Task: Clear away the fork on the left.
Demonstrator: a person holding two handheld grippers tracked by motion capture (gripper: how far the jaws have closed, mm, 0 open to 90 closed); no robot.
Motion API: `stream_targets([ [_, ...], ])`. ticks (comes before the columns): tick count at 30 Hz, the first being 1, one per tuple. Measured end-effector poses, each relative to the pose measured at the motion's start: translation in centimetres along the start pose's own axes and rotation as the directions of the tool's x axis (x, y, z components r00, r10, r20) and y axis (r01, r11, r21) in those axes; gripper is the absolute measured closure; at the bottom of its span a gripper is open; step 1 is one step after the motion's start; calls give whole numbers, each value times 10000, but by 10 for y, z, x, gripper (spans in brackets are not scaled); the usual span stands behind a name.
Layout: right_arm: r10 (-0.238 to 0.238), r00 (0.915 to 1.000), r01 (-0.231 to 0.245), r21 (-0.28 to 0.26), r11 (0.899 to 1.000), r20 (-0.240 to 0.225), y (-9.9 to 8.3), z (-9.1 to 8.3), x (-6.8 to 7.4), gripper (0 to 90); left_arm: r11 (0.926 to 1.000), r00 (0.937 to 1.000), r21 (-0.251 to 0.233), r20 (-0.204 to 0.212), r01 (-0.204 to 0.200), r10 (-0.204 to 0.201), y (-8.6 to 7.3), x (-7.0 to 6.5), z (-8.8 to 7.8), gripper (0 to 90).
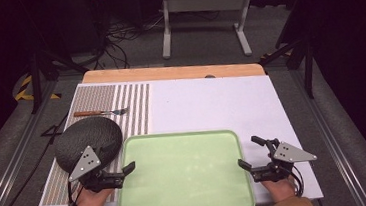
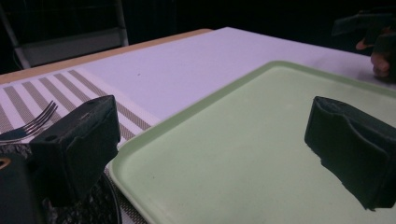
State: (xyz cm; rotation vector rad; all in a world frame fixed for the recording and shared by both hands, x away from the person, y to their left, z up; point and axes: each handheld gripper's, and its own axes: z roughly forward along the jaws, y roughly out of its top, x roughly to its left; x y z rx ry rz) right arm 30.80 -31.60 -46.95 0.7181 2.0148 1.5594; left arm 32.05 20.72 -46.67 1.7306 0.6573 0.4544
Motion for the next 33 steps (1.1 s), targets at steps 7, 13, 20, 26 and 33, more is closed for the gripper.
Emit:
stream_targets([
  [7,7,10000,-7,16,10000,-6,0,1,0,76,9976,9996,643,134,-237,229,9,-1,1,29],
  [13,30,10000,-30,76,10000,-16,0,1,0,76,9932,9960,950,637,-678,619,17,4,3,46],
  [20,31,10000,-31,88,10000,18,0,1,0,75,9917,9953,1101,778,-666,582,35,16,4,59],
  [26,83,10000,-83,80,9999,40,-1,0,-1,75,9912,9945,1146,882,-669,570,47,28,3,65],
  [33,93,10000,-93,88,9999,32,-1,0,-1,75,9804,9947,1804,788,-790,657,58,40,5,71],
])
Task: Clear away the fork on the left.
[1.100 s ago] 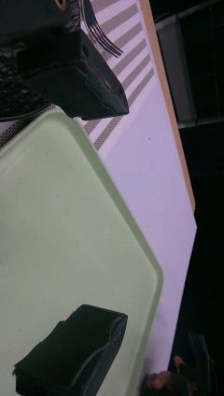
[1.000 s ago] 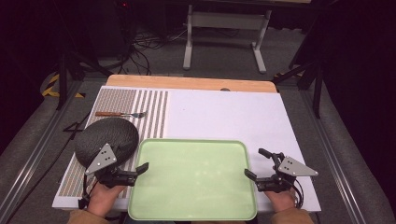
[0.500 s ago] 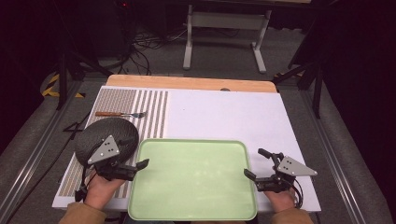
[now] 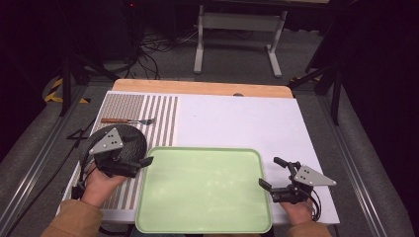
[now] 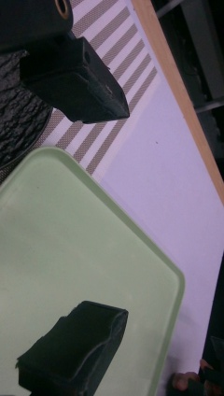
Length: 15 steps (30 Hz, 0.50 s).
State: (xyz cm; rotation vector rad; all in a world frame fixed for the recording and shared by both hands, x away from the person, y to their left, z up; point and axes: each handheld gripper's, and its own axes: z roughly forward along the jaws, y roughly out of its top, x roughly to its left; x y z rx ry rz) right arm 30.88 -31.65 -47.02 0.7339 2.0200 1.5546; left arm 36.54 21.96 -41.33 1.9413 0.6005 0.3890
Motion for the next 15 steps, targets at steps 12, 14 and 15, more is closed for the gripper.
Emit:
stream_targets([
  [12,-19,9999,19,12,10000,-114,0,1,0,91,9971,9992,649,115,-401,394,16,17,1,123],
  [14,-50,9999,50,5,10000,-148,0,1,0,97,9927,9983,1061,70,-578,574,21,23,2,121],
  [15,-75,9999,75,12,10000,-146,0,1,0,99,9907,9978,1187,23,-658,660,24,25,2,121],
])
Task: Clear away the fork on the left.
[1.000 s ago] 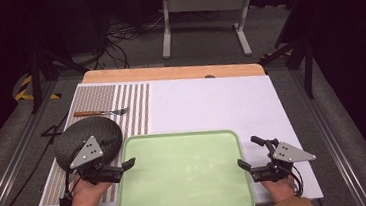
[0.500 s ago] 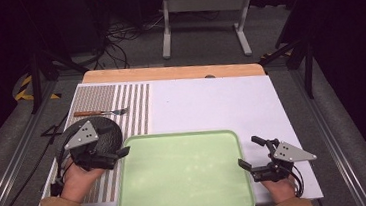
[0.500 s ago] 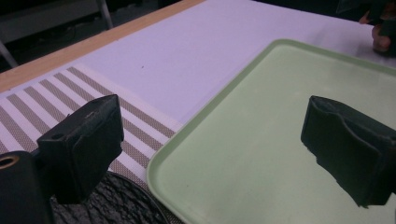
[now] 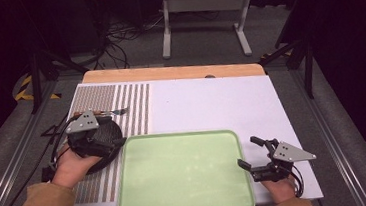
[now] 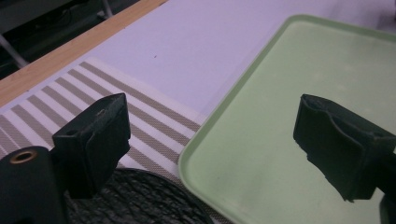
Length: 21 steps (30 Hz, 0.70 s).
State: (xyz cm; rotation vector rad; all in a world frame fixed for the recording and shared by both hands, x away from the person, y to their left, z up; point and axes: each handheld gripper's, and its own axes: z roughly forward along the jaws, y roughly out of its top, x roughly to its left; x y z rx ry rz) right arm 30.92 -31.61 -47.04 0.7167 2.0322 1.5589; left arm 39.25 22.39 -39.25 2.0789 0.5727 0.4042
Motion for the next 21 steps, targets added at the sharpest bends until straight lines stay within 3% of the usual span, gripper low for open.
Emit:
stream_targets([
  [4,-50,10000,50,48,10000,-18,0,0,1,101,9982,9989,448,-253,-388,399,8,7,0,117],
  [7,-55,10000,55,75,10000,2,0,1,1,107,9911,9949,1028,-462,-850,901,16,14,2,118],
  [8,-31,10000,31,64,10000,-3,0,1,0,109,9849,9931,1370,-348,-1061,1118,20,18,4,119],
  [9,-31,10000,31,64,10000,-3,0,1,0,109,9849,9931,1370,-348,-1061,1118,20,18,4,118],
  [13,99,9999,-99,-34,9999,80,0,-1,-2,114,9560,9841,2431,-258,-1645,1759,28,30,16,110],
  [15,108,9999,-108,-27,9999,100,-1,-1,-2,114,9458,9808,2719,-290,-1778,1927,30,36,20,111],
  [16,108,9999,-108,-27,9999,100,-1,-1,-2,114,9458,9808,2719,-290,-1778,1927,30,36,20,114],
  [18,105,9998,-105,7,9999,146,-1,0,-2,119,9364,9780,2986,-396,-1842,2050,32,47,24,116],
  [19,124,9998,-124,1,9999,147,-1,0,-2,122,9364,9780,2986,-396,-1842,2050,32,47,24,117],
  [21,180,9997,-180,-6,9998,185,-1,-1,-2,126,9195,9753,3482,-546,-1825,2142,35,61,29,113],
])
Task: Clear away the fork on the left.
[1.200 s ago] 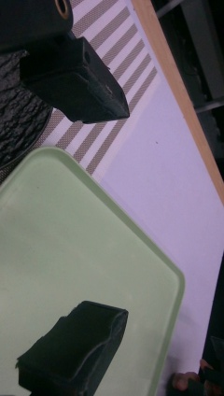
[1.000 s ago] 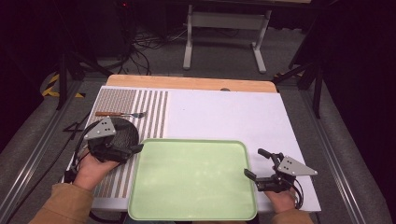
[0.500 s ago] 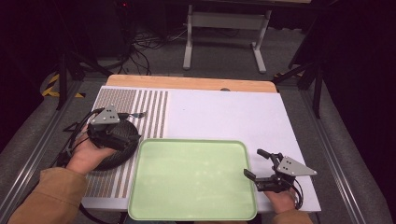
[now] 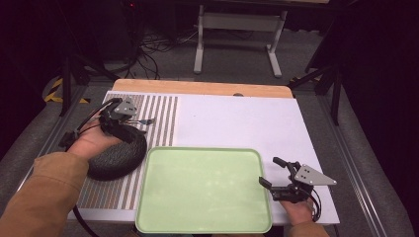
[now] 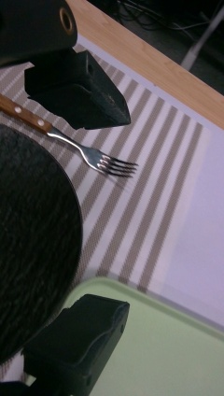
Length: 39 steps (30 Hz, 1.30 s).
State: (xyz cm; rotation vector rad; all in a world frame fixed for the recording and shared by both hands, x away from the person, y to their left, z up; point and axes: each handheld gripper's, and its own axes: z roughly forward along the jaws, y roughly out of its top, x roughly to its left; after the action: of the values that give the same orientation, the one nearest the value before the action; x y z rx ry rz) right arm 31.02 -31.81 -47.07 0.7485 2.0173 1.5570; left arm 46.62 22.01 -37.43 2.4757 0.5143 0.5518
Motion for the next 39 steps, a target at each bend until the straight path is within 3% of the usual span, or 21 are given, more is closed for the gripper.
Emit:
stream_targets([
  [10,10,10000,-10,52,10000,92,0,0,0,134,9965,9985,828,-530,-63,107,2,27,10,125],
  [22,7,10000,-7,42,10000,83,0,-1,0,134,9814,9937,1915,-1121,151,66,-8,53,27,138],
  [26,15,10000,-15,22,10000,80,0,-1,0,134,9772,9928,2115,-1196,162,94,-12,57,29,136],
  [27,10,10000,-10,16,10000,74,0,-1,0,134,9731,9912,2300,-1313,157,150,-12,57,30,135],
  [31,-16,10000,16,-8,10000,47,0,-1,1,134,9721,9900,2345,-1347,-82,408,-12,57,32,152],
  [33,-37,10000,37,1,10000,45,1,0,1,134,9678,9888,2508,-1378,-209,571,-12,58,34,162],
  [39,-39,10000,39,-22,10000,-1,0,-1,1,134,9594,9911,2821,-1261,-62,435,-16,60,40,172],
])
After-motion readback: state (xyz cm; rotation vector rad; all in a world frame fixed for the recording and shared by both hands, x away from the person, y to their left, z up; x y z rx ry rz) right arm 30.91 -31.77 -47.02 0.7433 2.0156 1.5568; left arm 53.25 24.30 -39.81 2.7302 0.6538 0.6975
